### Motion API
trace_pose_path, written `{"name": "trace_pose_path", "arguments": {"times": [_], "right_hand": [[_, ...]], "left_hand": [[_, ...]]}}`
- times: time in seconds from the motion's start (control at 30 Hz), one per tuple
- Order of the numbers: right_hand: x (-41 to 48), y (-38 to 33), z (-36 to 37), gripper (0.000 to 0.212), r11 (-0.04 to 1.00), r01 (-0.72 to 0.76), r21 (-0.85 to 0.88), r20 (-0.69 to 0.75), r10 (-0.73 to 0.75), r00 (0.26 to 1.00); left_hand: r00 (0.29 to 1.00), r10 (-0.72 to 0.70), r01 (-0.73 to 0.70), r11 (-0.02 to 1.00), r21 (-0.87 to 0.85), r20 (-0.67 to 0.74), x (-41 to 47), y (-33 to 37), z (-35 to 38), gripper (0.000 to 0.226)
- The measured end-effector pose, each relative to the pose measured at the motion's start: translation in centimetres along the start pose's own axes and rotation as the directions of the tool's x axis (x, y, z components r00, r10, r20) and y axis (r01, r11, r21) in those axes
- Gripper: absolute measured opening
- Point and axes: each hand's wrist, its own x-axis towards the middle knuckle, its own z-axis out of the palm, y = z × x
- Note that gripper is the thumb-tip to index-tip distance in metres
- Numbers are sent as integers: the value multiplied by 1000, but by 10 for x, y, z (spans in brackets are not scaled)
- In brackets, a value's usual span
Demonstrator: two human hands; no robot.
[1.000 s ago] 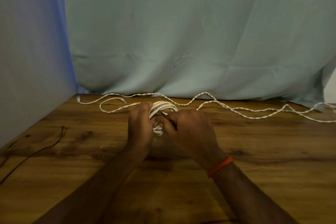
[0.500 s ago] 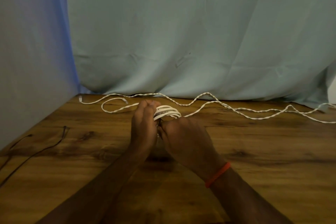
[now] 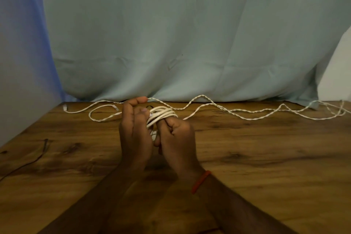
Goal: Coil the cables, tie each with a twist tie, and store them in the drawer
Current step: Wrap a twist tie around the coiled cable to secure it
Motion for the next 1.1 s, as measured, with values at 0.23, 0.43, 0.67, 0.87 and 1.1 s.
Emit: {"name": "trace_pose_path", "arguments": {"times": [0.23,0.43,0.67,0.87,1.1], "right_hand": [[4,-8,-7,18,985,-172,23,335,154,929],[9,-5,-16,21,972,74,-221,401,21,916],[11,2,-21,30,825,354,-440,368,-194,909],[14,-6,-24,34,817,368,-443,385,-198,902],[27,-17,-41,19,730,577,-365,450,-404,796]], "left_hand": [[1000,-5,5,1000,-9,-25,4,0,-2,26],[997,-68,69,998,-6,35,4,1,-1,32],[994,-76,72,996,58,79,5,-7,-1,27],[995,-101,102,993,52,-4,8,-9,0,25],[995,-97,95,988,120,10,11,-16,-6,22]]}}
